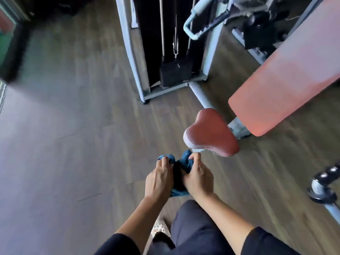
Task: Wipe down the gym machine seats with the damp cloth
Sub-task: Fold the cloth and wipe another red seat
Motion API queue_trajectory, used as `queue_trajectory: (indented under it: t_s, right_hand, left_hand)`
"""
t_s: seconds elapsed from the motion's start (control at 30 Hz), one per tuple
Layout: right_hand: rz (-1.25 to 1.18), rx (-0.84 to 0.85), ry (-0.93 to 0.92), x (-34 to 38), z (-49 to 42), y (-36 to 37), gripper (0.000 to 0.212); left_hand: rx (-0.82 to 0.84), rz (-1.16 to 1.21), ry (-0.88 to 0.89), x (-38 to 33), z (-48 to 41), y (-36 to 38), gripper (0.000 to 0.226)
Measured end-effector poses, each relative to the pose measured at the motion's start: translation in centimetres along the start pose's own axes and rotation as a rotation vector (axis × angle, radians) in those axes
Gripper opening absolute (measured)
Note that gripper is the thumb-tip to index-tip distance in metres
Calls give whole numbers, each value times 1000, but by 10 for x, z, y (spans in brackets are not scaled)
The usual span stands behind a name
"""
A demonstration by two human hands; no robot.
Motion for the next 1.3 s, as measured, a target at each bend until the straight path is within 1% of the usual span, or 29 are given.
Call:
queue_trajectory:
  t_s: [0.1,0.2,0.3,0.43,0.47,0.53,0.6,0.73,0.83,0.93,1.07,1.17,1.23,1.3]
  right_hand:
    - [2,-111,76,-16,-27,0,37]
    - [2,-160,149,-35,-57,2,38]
    - [12,-232,164,-56,-97,4,40]
    - [-7,-315,236,-84,-159,7,38]
    - [-9,-335,229,-91,-174,9,38]
    - [-2,-366,214,-107,-203,16,39]
    - [-26,-390,236,-125,-231,21,40]
    - [-44,-430,322,-171,-275,35,45]
    - [-102,-435,382,-204,-297,44,48]
    - [-142,-473,473,-238,-319,48,47]
    - [-146,-567,603,-279,-335,56,36]
    - [-125,-614,743,-302,-328,69,31]
    - [-96,-647,803,-308,-321,78,31]
    - [-75,-677,863,-312,-315,83,31]
  left_hand:
    - [53,-42,112,-16,-45,3,26]
    - [88,-66,180,-34,-83,10,28]
    - [120,-78,227,-55,-131,22,28]
    - [114,10,288,-82,-201,33,27]
    - [124,-9,302,-89,-218,37,27]
    - [167,-118,318,-103,-254,49,29]
    - [198,-192,321,-117,-286,60,31]
    - [226,-181,357,-142,-340,93,32]
    - [235,-195,406,-160,-373,120,32]
    - [245,-209,467,-178,-405,146,32]
    - [259,-218,543,-196,-442,183,32]
    - [267,-232,599,-199,-455,205,32]
    - [307,-233,589,-193,-457,218,30]
    - [313,-262,553,-185,-459,229,28]
Point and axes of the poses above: each hand's wrist, its own z-axis away from the middle knuckle, its own y-axis out of the palm, x = y × z, the point moved 4 cm from there along -z, towards the middle knuckle, and after that the axes turned 12 degrees about -z, right-handed, at the moved point
